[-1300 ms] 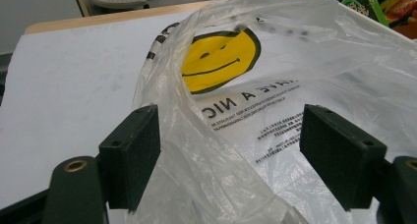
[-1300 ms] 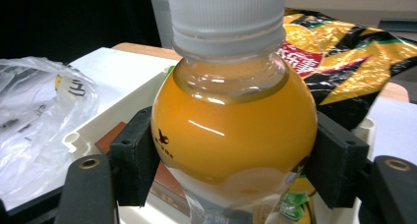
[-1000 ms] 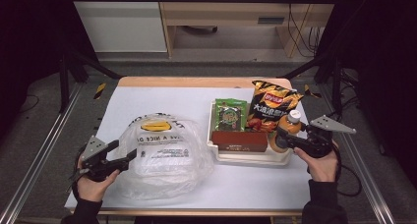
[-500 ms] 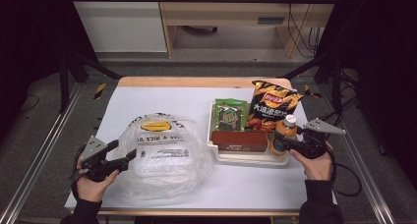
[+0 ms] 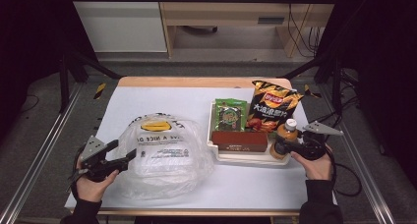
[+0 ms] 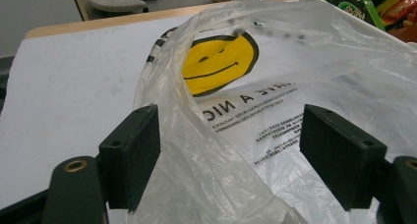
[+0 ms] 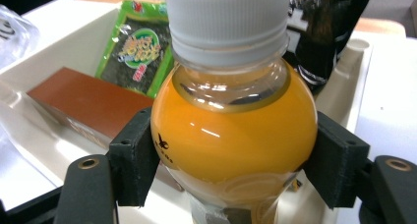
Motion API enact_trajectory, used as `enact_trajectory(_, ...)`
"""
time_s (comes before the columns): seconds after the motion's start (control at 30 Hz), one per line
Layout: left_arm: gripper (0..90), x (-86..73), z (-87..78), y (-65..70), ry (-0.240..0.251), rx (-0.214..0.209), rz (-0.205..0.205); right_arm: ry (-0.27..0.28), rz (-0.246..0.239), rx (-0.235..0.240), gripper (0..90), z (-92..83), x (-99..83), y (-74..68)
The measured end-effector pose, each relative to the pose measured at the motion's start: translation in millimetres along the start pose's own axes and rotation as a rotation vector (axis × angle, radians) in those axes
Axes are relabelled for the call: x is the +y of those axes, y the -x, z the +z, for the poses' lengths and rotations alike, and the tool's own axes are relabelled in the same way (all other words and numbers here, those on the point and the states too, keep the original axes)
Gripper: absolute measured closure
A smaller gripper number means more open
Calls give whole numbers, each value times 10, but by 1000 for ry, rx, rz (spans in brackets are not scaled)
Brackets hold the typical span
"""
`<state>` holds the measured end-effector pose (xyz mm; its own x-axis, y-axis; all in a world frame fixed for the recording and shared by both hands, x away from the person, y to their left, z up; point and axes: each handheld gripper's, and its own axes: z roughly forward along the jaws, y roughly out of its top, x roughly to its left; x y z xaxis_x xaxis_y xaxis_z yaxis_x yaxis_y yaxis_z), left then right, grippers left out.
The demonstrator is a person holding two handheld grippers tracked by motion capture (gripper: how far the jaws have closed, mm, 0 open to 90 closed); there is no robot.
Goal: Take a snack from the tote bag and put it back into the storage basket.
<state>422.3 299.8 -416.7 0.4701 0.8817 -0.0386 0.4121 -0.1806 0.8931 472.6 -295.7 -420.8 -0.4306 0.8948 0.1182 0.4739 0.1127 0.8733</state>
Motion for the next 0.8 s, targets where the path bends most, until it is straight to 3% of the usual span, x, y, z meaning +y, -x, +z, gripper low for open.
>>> enact_trajectory(0.23,230,4,-3,9,0,-2,2,18,-17,-4,286,-3,-30,12)
enact_trajectory(0.33,229,15,-15,20,4,-7,2,62,-24,-29,217,-40,-15,-8)
enact_trajectory(0.5,224,57,-64,49,20,-16,7,77,-27,-58,132,-122,-3,-65)
enact_trajectory(0.67,216,89,-96,74,31,-24,12,82,-36,-83,101,-211,-30,-147)
enact_trajectory(0.8,207,79,-73,74,15,-22,13,90,-17,-77,95,-275,-69,-185)
